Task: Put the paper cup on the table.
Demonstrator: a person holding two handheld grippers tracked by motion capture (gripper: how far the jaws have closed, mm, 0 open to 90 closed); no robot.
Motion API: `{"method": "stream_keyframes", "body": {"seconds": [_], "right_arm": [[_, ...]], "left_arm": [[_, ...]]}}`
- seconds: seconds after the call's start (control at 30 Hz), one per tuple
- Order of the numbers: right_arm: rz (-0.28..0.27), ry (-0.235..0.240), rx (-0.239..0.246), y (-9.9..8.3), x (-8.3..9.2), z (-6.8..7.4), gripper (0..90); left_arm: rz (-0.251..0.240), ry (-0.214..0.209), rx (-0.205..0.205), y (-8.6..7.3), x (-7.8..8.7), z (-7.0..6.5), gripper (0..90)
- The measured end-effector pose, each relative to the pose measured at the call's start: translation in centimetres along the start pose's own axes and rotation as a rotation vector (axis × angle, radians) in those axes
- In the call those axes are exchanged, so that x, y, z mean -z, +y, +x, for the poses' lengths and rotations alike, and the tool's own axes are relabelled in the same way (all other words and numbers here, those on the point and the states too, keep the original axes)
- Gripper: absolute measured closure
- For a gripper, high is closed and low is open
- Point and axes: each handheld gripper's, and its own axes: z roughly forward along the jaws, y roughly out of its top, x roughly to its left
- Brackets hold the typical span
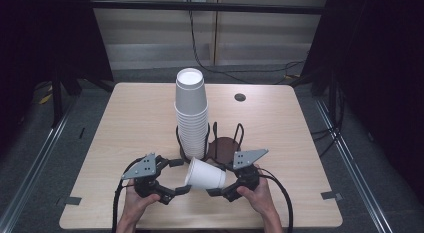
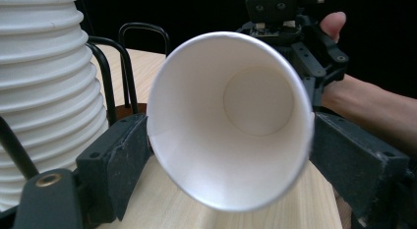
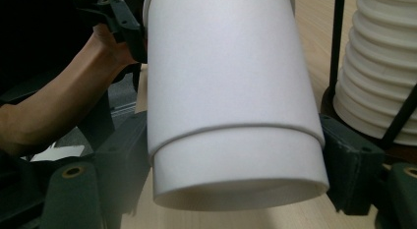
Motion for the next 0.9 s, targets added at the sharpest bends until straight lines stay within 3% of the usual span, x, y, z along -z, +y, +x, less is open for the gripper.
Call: {"method": "stream_keyframes", "body": {"seconds": [0.13,0.33,0.9], "right_arm": [[0.005,-0.002,0.007,0.0,-0.2,0.1,23.2],[0.005,0.005,0.017,0.2,-0.1,0.3,23.2],[0.017,0.012,0.030,0.4,-0.4,0.4,23.2]], "left_arm": [[0.014,-0.009,0.000,0.0,-0.5,0.2,14.1],[0.021,0.019,0.001,0.2,-1.1,0.2,0.0],[0.054,-0.028,-0.014,0.3,-2.4,0.1,0.0]]}}
